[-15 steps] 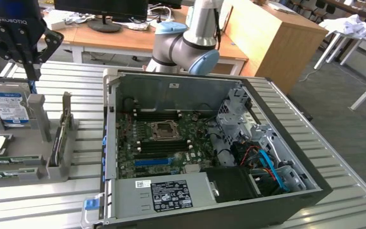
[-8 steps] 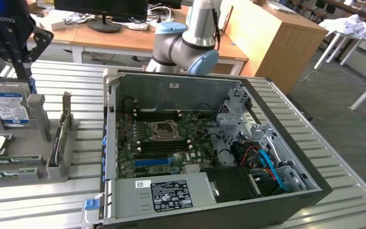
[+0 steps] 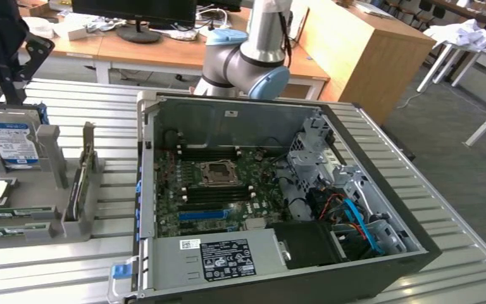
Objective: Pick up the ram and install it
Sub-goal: 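Reach for the ram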
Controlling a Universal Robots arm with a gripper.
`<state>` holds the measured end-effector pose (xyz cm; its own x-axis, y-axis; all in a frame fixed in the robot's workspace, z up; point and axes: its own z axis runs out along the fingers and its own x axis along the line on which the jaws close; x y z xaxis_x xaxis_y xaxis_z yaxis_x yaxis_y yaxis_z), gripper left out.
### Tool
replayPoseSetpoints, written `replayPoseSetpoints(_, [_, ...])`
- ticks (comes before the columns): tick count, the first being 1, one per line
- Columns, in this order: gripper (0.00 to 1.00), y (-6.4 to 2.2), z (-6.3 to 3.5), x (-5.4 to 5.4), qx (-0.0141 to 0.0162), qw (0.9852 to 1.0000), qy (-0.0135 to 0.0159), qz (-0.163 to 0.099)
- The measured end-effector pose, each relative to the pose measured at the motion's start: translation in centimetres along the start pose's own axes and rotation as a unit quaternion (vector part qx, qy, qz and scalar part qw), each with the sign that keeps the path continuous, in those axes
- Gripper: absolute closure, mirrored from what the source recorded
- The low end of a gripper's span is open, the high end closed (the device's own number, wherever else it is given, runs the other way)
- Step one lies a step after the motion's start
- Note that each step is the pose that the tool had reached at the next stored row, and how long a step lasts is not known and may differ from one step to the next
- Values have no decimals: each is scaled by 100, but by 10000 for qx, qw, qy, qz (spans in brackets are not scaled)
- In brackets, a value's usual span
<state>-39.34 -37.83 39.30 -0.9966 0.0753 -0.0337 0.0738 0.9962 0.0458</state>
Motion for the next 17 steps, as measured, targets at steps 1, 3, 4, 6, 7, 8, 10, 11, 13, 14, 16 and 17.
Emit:
replayPoseSetpoints(1, [89, 0, 0, 23, 0, 10000, 0, 0])
replayPoseSetpoints(3, [89, 0, -1, 69, 0, 10000, 0, 0])
replayPoseSetpoints(4, [89, 0, -2, 91, 0, 10000, 0, 0])
replayPoseSetpoints(6, [89, 0, -2, 136, 0, 10000, 0, 0])
replayPoseSetpoints(7, [89, 0, -3, 158, 0, 10000, 0, 0])
replayPoseSetpoints(8, [89, 0, -4, 182, 0, 10000, 0, 0])
replayPoseSetpoints(10, [89, 1, -5, 224, 0, 10000, 0, 0])
replayPoseSetpoints(11, [89, 2, -4, 244, 0, 10000, 0, 0])
replayPoseSetpoints(13, [89, 2, -4, 253, -1, 10000, 0, 0])
replayPoseSetpoints(14, [89, 2, -4, 253, 0, 10000, 0, -1])
replayPoseSetpoints(16, [89, 2, -4, 253, 0, 10000, 0, -1])
replayPoseSetpoints(17, [89, 2, -4, 254, 0, 10000, 0, 0])
